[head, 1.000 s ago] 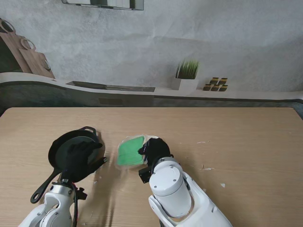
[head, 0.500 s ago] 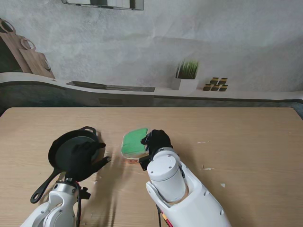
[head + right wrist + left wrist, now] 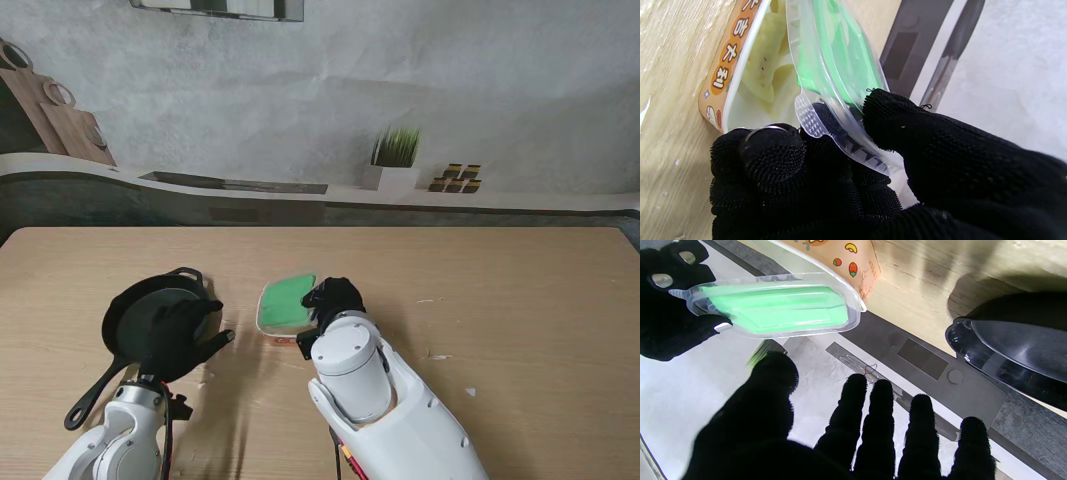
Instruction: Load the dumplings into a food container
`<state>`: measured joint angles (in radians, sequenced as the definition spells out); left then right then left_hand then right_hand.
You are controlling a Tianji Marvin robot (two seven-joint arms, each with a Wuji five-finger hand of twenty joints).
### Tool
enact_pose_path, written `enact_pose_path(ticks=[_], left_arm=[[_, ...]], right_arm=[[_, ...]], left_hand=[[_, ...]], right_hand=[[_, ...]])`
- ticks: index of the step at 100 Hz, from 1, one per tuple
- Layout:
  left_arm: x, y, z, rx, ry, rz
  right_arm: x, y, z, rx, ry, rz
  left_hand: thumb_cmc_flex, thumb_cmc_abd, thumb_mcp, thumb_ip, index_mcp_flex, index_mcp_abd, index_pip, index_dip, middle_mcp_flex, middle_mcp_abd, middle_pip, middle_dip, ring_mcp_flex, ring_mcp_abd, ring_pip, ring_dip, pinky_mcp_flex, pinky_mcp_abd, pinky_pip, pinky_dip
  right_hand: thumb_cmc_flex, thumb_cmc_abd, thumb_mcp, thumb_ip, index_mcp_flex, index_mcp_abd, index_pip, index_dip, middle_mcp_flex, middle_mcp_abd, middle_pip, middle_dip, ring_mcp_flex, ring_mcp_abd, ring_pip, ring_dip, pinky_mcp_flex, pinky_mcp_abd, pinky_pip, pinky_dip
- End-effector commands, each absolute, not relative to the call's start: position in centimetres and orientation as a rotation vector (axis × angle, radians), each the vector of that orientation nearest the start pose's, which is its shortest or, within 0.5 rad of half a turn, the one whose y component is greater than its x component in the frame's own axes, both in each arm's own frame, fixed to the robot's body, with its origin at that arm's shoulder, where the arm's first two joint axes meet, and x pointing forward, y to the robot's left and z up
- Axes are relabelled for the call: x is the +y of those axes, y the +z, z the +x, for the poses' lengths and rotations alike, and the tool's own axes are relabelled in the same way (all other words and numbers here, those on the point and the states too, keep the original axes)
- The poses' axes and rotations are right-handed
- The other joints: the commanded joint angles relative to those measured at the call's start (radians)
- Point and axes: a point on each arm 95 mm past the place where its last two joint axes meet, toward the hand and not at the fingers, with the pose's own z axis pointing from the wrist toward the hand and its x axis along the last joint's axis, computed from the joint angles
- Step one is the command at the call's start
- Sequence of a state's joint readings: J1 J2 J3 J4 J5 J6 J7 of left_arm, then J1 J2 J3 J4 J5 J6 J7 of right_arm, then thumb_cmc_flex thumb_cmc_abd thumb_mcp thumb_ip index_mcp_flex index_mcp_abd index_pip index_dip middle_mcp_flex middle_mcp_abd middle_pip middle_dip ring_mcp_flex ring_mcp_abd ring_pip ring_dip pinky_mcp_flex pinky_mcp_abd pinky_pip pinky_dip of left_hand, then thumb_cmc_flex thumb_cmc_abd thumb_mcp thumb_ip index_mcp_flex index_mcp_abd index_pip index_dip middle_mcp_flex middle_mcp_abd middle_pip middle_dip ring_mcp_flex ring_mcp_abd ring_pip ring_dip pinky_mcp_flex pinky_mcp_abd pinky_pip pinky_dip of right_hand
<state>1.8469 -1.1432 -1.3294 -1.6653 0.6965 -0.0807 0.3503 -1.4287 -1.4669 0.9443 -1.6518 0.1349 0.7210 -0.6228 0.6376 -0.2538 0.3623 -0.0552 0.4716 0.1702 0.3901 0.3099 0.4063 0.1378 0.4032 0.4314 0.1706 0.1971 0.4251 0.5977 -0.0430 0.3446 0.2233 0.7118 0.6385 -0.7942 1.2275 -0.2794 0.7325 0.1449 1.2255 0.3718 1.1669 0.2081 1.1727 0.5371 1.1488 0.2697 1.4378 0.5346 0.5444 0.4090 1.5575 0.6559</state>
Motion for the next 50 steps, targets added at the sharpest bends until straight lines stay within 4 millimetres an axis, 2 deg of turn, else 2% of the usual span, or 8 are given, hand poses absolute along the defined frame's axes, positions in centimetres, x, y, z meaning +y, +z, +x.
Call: enact_pose_path(ticks=[1,25,50], left_arm=[[2.43,-35.41,32.62,1.022,-1.747,-1.508],[2.5,-35.41,32.62,1.019,-1.742,-1.515],[2.51,-35.54,32.7,1.027,-1.734,-1.523]], right_arm=[[16.4,-29.95,39.3,-0.46,-1.742,-2.867],[16.45,-30.37,39.54,-0.466,-1.718,-2.911],[15.97,-30.65,39.96,-0.489,-1.703,-2.955]], left_hand=[[0.029,0.031,-0.015,0.037,-0.022,0.015,-0.017,-0.011,-0.021,0.022,-0.016,-0.015,-0.034,-0.004,-0.021,-0.008,-0.013,-0.014,-0.039,0.017],[0.031,0.028,-0.017,0.037,-0.022,0.019,-0.02,-0.013,-0.021,0.023,-0.016,-0.015,-0.037,-0.005,-0.027,-0.008,-0.014,-0.015,-0.039,0.017],[0.032,0.025,-0.016,0.038,-0.02,0.023,-0.023,-0.014,-0.022,0.024,-0.015,-0.013,-0.037,-0.005,-0.029,-0.007,-0.015,-0.015,-0.039,0.018]], right_hand=[[0.059,0.026,0.084,-0.028,-0.004,-0.063,0.032,0.011,0.02,-0.002,0.048,0.014,0.036,0.081,0.035,0.016,0.002,-0.017,0.064,0.044],[0.061,0.029,0.07,-0.026,-0.008,-0.052,0.029,0.005,0.018,0.005,0.046,0.014,0.037,0.085,0.037,0.018,0.005,-0.014,0.064,0.048],[0.076,0.074,-0.005,-0.008,-0.058,-0.044,0.051,-0.016,-0.022,0.004,0.069,0.01,-0.01,0.075,0.045,0.03,-0.026,-0.038,0.05,0.053]])
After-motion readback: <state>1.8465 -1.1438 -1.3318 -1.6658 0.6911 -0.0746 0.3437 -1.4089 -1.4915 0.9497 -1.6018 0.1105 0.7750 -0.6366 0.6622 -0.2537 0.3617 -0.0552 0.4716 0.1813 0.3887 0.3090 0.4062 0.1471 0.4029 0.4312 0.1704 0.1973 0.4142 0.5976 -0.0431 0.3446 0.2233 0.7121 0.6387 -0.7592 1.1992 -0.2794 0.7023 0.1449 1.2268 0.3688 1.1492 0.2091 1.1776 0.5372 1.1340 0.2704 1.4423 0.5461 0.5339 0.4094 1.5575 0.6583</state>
